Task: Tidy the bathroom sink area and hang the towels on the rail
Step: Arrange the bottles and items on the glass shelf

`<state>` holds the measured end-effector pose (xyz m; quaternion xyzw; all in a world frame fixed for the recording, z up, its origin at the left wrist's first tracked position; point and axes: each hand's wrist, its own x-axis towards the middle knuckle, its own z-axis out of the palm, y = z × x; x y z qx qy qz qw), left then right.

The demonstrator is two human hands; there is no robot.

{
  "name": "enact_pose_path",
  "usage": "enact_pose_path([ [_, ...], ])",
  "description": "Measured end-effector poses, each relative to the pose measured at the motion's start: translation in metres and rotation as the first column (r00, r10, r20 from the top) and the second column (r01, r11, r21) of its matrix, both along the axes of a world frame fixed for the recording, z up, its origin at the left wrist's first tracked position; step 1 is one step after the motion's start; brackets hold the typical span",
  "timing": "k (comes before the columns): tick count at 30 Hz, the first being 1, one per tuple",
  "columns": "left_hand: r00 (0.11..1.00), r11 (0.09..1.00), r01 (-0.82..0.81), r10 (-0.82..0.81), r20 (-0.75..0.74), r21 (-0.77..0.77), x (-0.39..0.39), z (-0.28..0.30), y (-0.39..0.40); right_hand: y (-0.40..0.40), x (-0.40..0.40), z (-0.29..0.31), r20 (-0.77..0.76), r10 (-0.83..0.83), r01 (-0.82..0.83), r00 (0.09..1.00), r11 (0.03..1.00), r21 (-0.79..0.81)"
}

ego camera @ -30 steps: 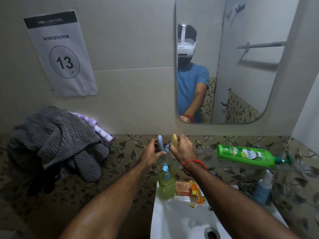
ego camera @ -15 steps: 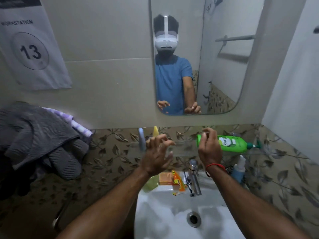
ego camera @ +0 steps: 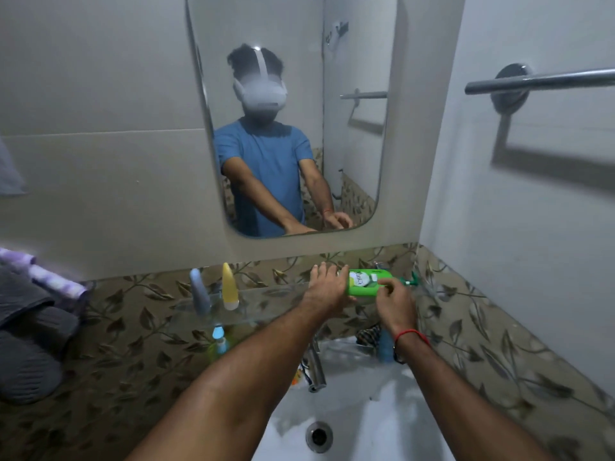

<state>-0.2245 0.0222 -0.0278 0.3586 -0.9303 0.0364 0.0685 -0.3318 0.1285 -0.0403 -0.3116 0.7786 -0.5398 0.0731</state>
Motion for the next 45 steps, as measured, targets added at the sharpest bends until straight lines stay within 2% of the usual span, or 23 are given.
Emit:
enact_pose_path([
  [3, 0.995, 0.989, -0.052, 0.063, 0.076, -0.136, -0.005, -0.001, 0.008, 0.004, -0.005, -0.01, 0.105, 0.073, -0.08, 0.992, 0.994, 0.07],
  [8, 0.99, 0.979, -0.143, 0.141, -0.02, -0.143, 0.017, -0.013, 0.008, -0.001, 0.008, -0.019, 0.177, 0.135, -0.152, 0.975, 0.985, 0.086],
  [13, 0.951, 0.973, -0.23, 0.219, -0.218, -0.025, 0.06, -0.012, -0.003, -0.03, 0.046, -0.007, 0.191, 0.238, -0.244, 0.952, 0.97, 0.008],
  [17, 0.849, 0.978, -0.093, 0.175, -0.499, 0.186, 0.093, -0.009, -0.003, -0.057, 0.087, 0.015, 0.18, 0.392, -0.393, 0.902, 0.919, -0.028],
  [20, 0.791, 0.968, -0.024, 0.172, -0.587, 0.251, 0.121, -0.005, -0.006, -0.076, 0.118, 0.031, 0.08, 0.44, -0.441, 0.894, 0.897, -0.003],
  [23, 0.753, 0.959, 0.0, 0.187, -0.63, 0.285, 0.145, 0.001, -0.008, -0.088, 0.142, 0.045, -0.037, 0.394, -0.391, 0.918, 0.917, 0.075],
  [27, 0.648, 0.94, -0.077, 0.301, -0.7, 0.333, 0.164, 0.002, -0.004, -0.096, 0.166, 0.054, -0.235, 0.424, -0.388, 0.875, 0.903, 0.185],
  [29, 0.583, 0.944, -0.135, 0.32, -0.746, 0.3, 0.172, -0.003, 0.004, -0.099, 0.175, 0.055, -0.286, 0.43, -0.382, 0.856, 0.9, 0.21],
  [33, 0.529, 0.965, -0.179, 0.258, -0.808, 0.191, 0.192, -0.029, 0.022, -0.103, 0.182, 0.053, -0.308, 0.432, -0.38, 0.847, 0.899, 0.216],
  [37, 0.617, 0.98, -0.151, 0.196, -0.762, 0.129, 0.212, -0.055, 0.032, -0.104, 0.181, 0.05, -0.304, 0.425, -0.377, 0.853, 0.903, 0.204],
  [39, 0.612, 0.978, -0.145, 0.207, -0.763, 0.149, 0.218, -0.062, 0.033, -0.104, 0.181, 0.049, -0.312, 0.418, -0.371, 0.853, 0.907, 0.2],
  [45, 0.514, 0.943, -0.216, 0.329, -0.792, 0.252, 0.228, -0.072, 0.031, -0.102, 0.179, 0.041, -0.293, 0.448, -0.403, 0.845, 0.892, 0.203],
])
